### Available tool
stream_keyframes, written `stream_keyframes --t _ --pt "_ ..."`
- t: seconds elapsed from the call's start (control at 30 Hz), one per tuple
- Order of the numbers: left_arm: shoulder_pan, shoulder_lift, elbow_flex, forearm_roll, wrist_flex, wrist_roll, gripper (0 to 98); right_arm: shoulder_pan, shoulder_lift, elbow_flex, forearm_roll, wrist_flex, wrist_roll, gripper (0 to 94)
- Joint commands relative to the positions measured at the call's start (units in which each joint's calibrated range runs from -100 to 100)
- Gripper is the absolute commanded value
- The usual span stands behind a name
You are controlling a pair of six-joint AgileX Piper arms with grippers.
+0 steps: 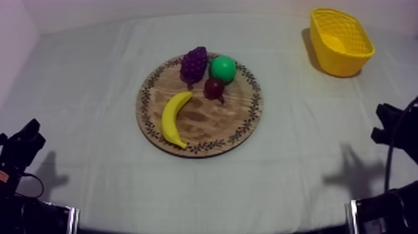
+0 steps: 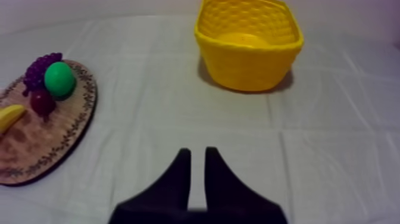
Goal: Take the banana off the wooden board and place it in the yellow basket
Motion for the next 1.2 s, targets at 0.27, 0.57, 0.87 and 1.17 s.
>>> stream_keyframes --t 0.27,0.57,0.87,1.17 --pt "0.02 -0.03 0.03 -0.01 0.01 0.01 0.1 -13.15 29.97 -33.29 5.94 10.35 -16.64 9.0" --pt "0.02 -0.03 0.03 -0.01 0.01 0.02 0.1 -24.82 46.00 -49.37 8.30 16.91 -25.52 9.4" --pt "0.02 -0.03 0.03 -0.01 0.01 0.01 0.1 -35.03 59.75 -56.30 11.30 18.52 -32.38 10.1" --pt "0.02 -0.03 0.03 -0.01 0.01 0.02 0.1 -37.87 72.70 -65.21 11.62 17.89 -33.58 10.9"
